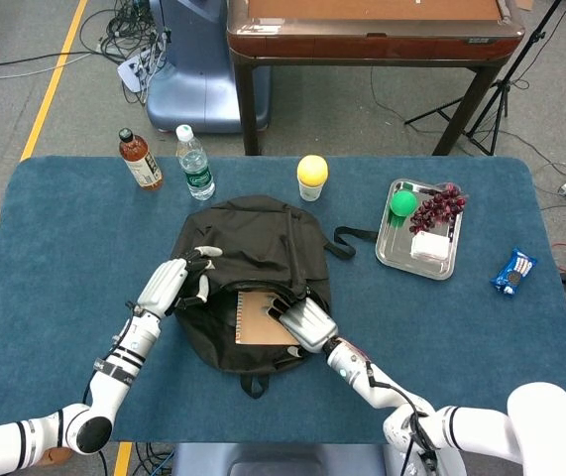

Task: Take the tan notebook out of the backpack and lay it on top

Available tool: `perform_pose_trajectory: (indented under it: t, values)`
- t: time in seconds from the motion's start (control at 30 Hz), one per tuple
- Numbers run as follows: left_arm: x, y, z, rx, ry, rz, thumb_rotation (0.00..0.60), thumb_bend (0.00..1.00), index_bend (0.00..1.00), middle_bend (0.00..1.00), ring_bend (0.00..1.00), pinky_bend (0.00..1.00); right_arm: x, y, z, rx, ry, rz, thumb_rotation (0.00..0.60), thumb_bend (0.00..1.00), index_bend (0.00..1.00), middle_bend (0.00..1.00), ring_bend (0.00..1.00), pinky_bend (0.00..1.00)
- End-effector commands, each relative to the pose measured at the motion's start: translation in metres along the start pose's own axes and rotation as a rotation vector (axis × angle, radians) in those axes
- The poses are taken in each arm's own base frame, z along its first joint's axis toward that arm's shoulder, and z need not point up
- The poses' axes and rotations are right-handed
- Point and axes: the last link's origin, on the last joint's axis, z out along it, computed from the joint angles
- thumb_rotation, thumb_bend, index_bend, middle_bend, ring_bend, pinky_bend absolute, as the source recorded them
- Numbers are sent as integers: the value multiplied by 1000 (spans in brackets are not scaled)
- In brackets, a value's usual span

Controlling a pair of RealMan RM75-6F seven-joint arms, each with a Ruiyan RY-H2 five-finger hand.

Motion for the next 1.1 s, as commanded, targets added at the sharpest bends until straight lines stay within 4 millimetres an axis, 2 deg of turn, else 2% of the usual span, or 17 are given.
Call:
perform_pose_trajectory:
  t: [0.03, 0.3, 0.73, 0.83, 1.1]
  values:
    - [0, 0, 0, 0, 0, -1, 600, 657, 560, 226, 197, 158, 1, -2, 3, -1, 9, -7, 600, 140, 176, 79, 0, 97]
    - [0, -1, 0, -1, -1, -4, 600, 657, 558, 224, 194, 161, -2, -9, 12, 0, 20, -44, 600, 120, 145, 49, 0, 98]
    - [3, -2, -2, 2, 4, -10, 600, 657, 558, 219, 193, 163, -14, -8, 24, -20, 56, -125, 600, 121, 144, 48, 0, 97]
    - [4, -3, -2, 3, 6, -11, 600, 657, 558, 219, 193, 163, -17, -9, 25, -16, 70, -141, 600, 152, 144, 56, 0, 97]
    - [4, -4, -2, 5, 5, -19, 600, 657, 558, 215, 192, 163, -20, -9, 30, 3, 111, -157, 600, 337, 144, 118, 17, 97]
